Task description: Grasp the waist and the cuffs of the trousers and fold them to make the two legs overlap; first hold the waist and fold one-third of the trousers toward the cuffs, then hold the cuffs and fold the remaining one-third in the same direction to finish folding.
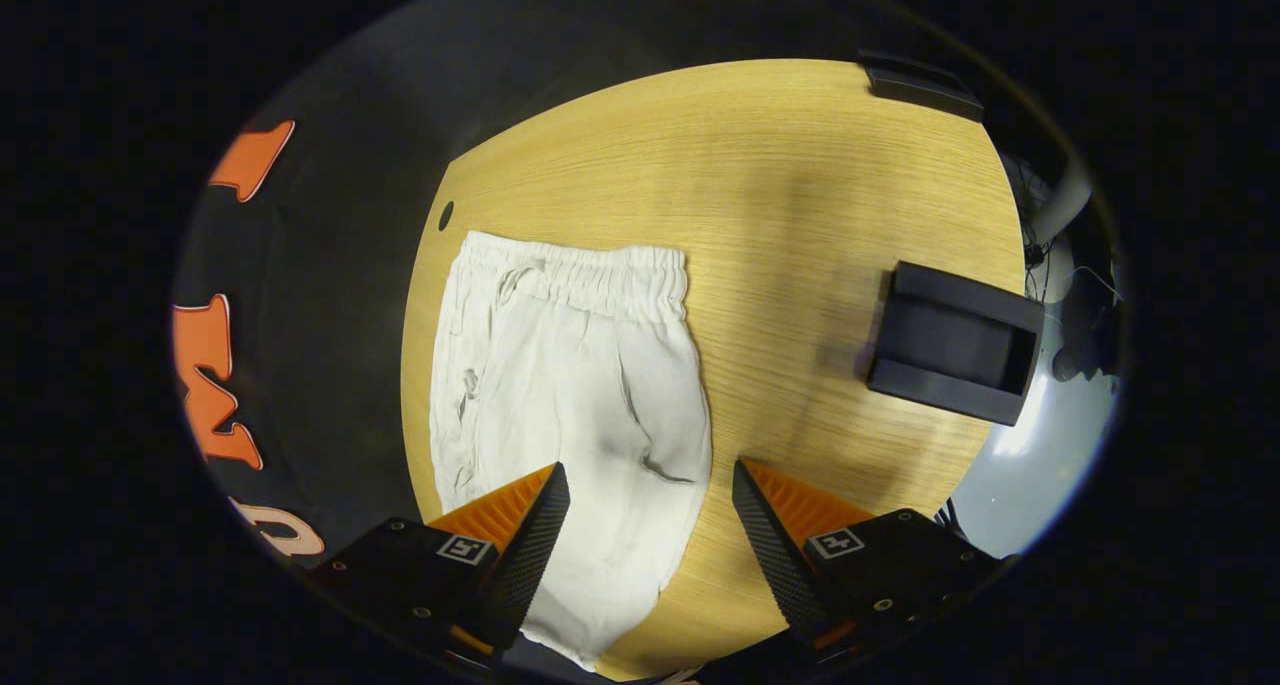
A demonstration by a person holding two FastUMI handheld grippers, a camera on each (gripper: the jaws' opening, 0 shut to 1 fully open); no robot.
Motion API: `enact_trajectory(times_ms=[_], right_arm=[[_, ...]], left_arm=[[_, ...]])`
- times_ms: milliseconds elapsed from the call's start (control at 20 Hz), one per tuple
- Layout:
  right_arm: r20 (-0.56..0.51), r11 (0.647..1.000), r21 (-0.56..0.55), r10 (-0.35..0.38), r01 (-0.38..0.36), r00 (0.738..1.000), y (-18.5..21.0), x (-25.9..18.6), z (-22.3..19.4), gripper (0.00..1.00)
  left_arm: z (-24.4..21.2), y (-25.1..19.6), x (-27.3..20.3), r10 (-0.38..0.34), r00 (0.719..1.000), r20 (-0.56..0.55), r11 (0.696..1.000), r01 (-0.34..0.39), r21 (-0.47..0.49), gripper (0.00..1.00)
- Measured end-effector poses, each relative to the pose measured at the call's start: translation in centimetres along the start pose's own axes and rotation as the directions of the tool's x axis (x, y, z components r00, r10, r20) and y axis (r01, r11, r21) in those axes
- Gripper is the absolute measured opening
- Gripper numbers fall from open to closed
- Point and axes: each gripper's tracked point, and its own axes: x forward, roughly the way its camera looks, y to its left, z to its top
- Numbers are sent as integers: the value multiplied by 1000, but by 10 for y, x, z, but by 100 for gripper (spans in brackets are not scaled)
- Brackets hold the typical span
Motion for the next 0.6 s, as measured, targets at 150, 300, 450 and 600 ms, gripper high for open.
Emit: enact_trajectory(times_ms=[150, 300, 450, 600], right_arm=[[-12, 1000, 13, 6, -5, 1000, 6, 4, -1, 99], [-29, 1000, 11, 15, -15, 999, 16, 10, -3, 92], [-43, 999, 13, 30, -30, 999, 31, 19, -4, 99], [-57, 1000, -9, 14, -15, 998, 38, 32, -5, 86]], left_arm=[[-1, 1, 4, 6, 1000, -6, 1000, -6, 2, 98], [0, 3, 8, 9, 1000, -9, 1000, -9, -3, 99], [-2, 6, 12, 12, 1000, -15, 1000, -12, -10, 98], [-4, 9, 14, 13, 1000, -20, 1000, -14, -28, 99]])
